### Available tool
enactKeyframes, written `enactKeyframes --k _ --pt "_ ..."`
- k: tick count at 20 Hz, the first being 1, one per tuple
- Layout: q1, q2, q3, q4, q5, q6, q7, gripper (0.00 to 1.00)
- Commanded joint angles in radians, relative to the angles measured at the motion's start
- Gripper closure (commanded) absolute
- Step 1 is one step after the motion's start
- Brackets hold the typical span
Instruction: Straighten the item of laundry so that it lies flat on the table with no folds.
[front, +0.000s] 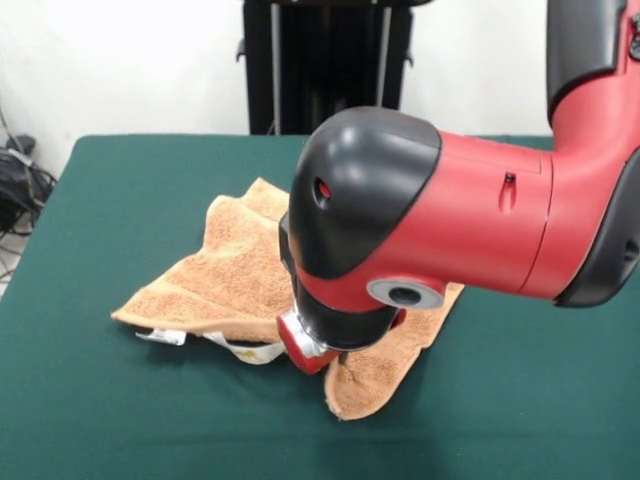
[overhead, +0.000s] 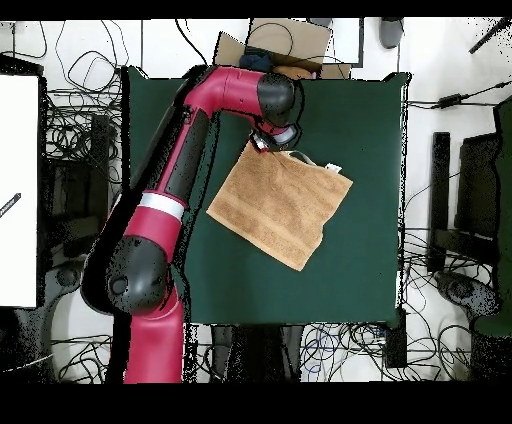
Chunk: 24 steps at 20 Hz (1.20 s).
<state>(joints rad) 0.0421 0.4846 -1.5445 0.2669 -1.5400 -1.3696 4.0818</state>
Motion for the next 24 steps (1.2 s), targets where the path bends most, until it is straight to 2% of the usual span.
enactKeyframes --k 1,5,8,17,18,24 --pt "-0.029 0.013 -0.025 -0.146 0.005 -0.103 0.181 1.0" --pt "-0.012 0.0 -0.012 -0.115 0.021 -0.08 0.181 1.0" --pt "0.005 -0.005 0.001 -0.087 0.023 -0.063 0.135 1.0" --pt "0.028 -0.024 -0.013 -0.094 0.009 -0.094 0.123 1.0" --pt "0.018 -0.021 -0.021 -0.124 0.012 -0.09 0.146 1.0" --pt "0.036 -0.029 -0.022 -0.12 0.01 -0.058 0.11 1.0"
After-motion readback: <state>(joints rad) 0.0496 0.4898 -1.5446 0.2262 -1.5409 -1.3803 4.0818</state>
